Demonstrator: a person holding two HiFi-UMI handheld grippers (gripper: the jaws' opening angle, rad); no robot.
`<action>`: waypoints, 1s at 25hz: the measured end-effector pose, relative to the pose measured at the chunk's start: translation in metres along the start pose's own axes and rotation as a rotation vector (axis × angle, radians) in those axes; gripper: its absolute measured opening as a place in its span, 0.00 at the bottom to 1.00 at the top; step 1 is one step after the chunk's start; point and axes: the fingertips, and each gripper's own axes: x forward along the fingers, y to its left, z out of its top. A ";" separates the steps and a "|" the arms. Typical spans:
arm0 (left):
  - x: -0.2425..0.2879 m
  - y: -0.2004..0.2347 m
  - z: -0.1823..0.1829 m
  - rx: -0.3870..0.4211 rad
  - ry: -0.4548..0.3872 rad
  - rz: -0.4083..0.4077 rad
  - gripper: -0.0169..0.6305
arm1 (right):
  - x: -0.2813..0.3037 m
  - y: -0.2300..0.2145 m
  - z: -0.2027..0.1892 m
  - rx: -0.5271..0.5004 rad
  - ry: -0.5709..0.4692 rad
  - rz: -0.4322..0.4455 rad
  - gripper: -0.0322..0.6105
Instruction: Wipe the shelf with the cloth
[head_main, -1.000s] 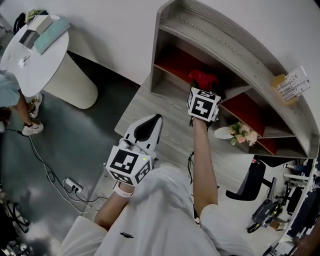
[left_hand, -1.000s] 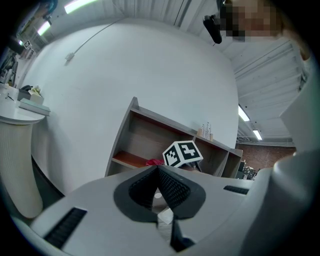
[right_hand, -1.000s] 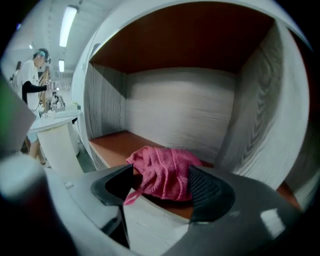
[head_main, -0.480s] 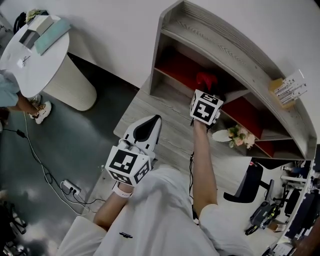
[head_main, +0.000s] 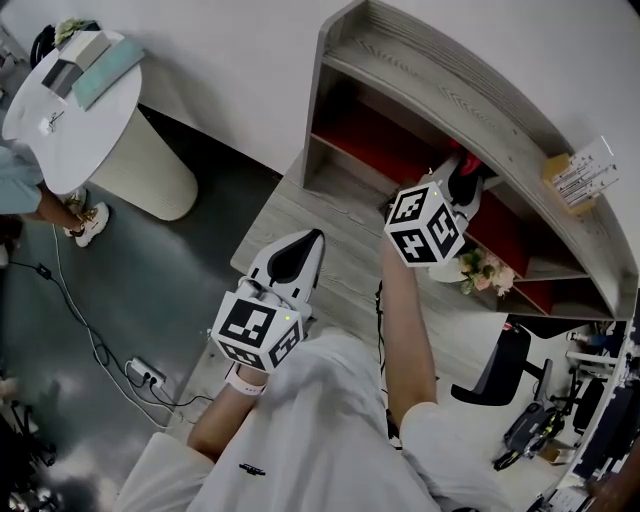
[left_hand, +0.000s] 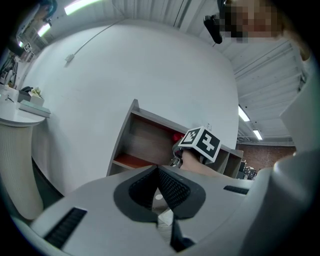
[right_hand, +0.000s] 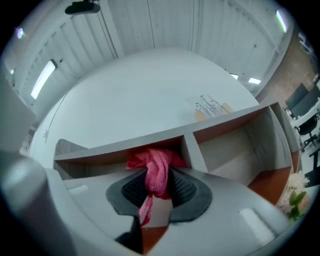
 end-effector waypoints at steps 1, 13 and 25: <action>0.000 -0.001 0.000 0.001 0.001 0.000 0.04 | 0.002 0.000 0.000 0.003 -0.009 -0.008 0.21; 0.003 0.008 -0.005 -0.001 0.025 0.033 0.04 | 0.063 0.039 -0.018 -0.047 -0.001 0.162 0.21; -0.012 0.035 -0.013 -0.010 0.041 0.141 0.03 | 0.069 0.167 -0.053 -0.148 -0.017 0.495 0.20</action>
